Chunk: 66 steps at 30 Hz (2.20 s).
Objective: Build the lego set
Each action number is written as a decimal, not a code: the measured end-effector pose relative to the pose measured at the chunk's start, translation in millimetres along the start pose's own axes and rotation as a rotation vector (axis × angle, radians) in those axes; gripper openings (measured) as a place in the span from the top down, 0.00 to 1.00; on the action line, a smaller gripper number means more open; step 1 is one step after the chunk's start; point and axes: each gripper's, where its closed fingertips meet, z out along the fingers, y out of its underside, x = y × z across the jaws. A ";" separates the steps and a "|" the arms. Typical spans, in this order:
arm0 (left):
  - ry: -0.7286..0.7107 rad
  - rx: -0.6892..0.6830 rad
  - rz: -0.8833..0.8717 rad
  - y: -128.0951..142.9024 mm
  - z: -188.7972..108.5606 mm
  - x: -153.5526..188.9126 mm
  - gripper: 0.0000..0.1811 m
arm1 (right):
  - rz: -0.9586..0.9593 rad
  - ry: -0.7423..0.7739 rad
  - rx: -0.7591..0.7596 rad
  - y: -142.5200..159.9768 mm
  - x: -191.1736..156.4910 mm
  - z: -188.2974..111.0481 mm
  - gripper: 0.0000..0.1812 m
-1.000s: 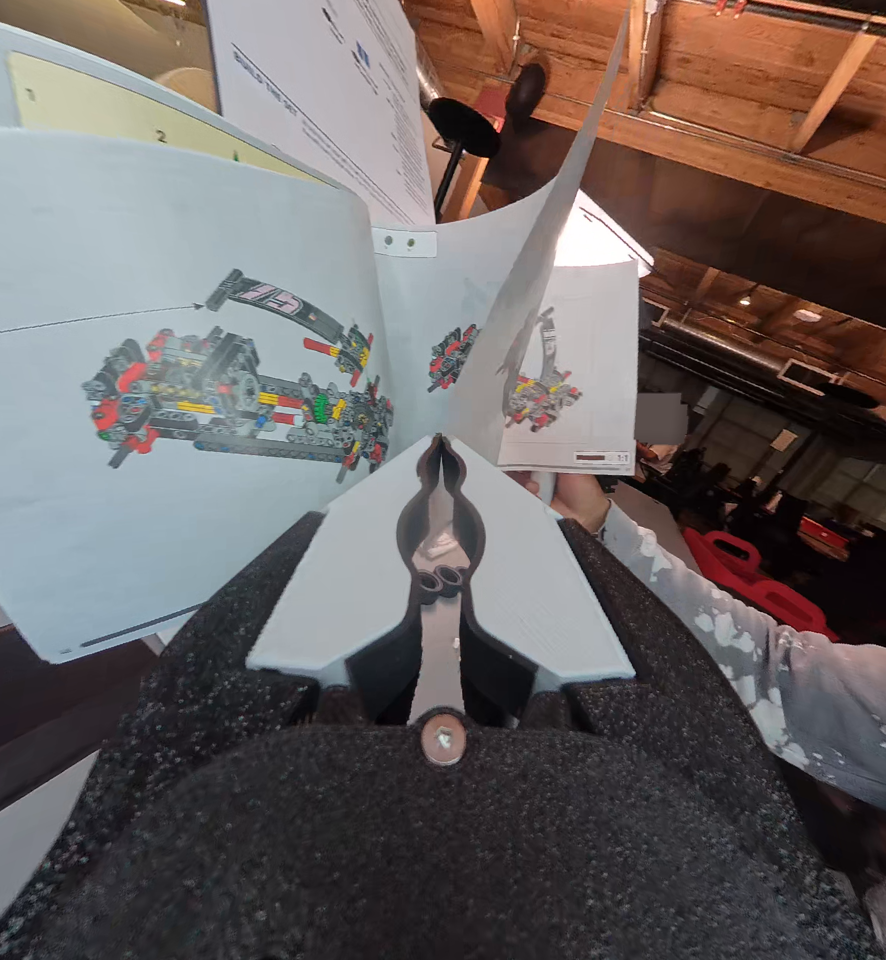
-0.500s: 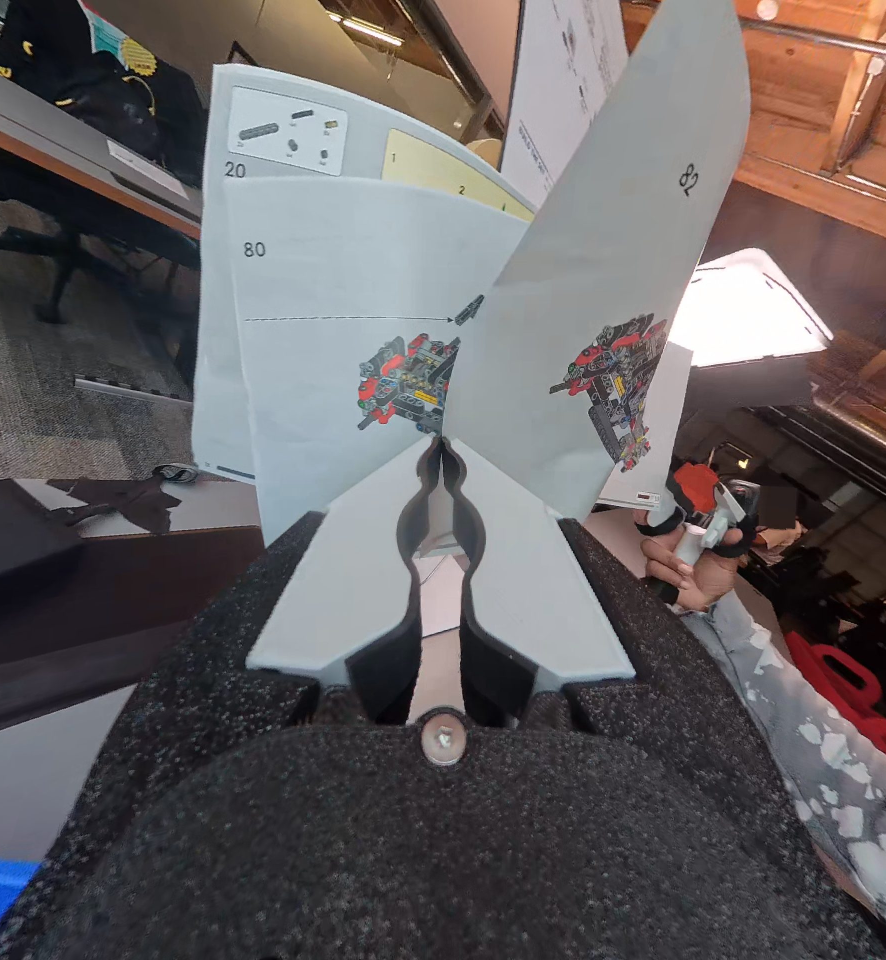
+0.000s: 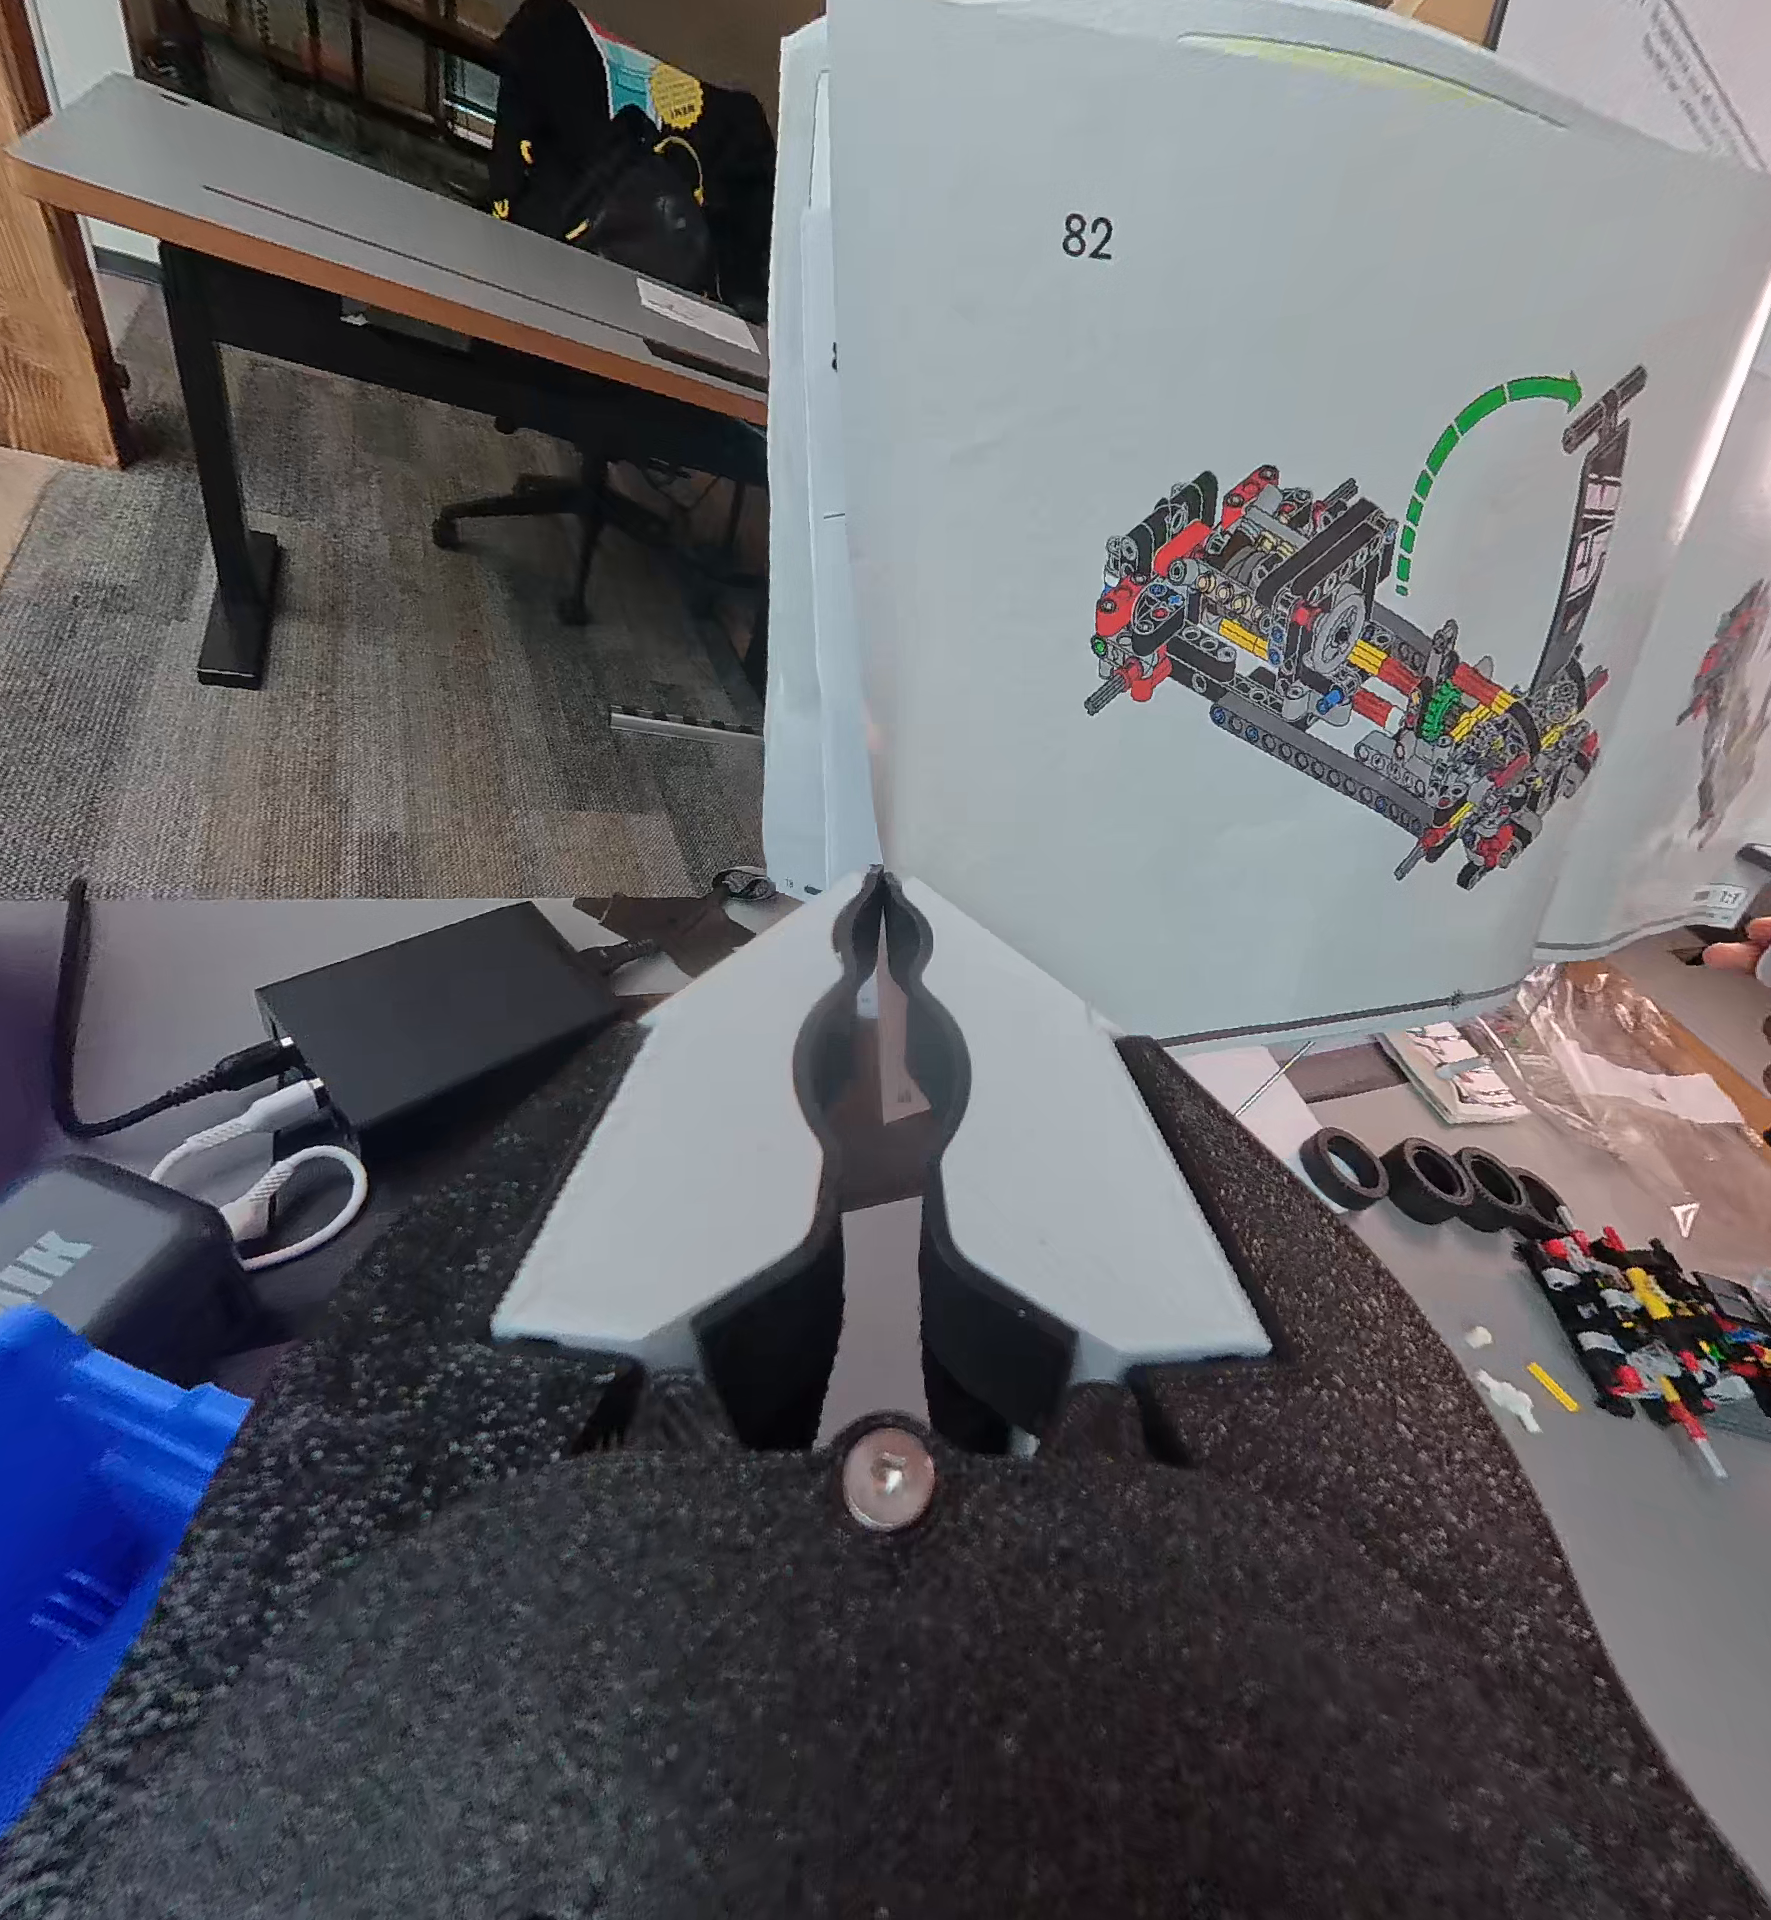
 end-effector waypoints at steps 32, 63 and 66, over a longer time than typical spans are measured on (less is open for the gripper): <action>-0.126 0.019 0.136 -2.6 21.8 -20.8 1.00 | -0.356 -0.023 0.007 5.1 -134.4 24.8 0.93; 0.286 0.099 0.315 -8.5 -6.9 195.4 0.94 | -0.230 0.177 -0.040 37.3 -96.4 60.1 0.82; 0.332 0.037 0.345 25.5 10.8 227.2 0.90 | -0.224 0.186 -0.031 38.7 -96.2 59.5 0.81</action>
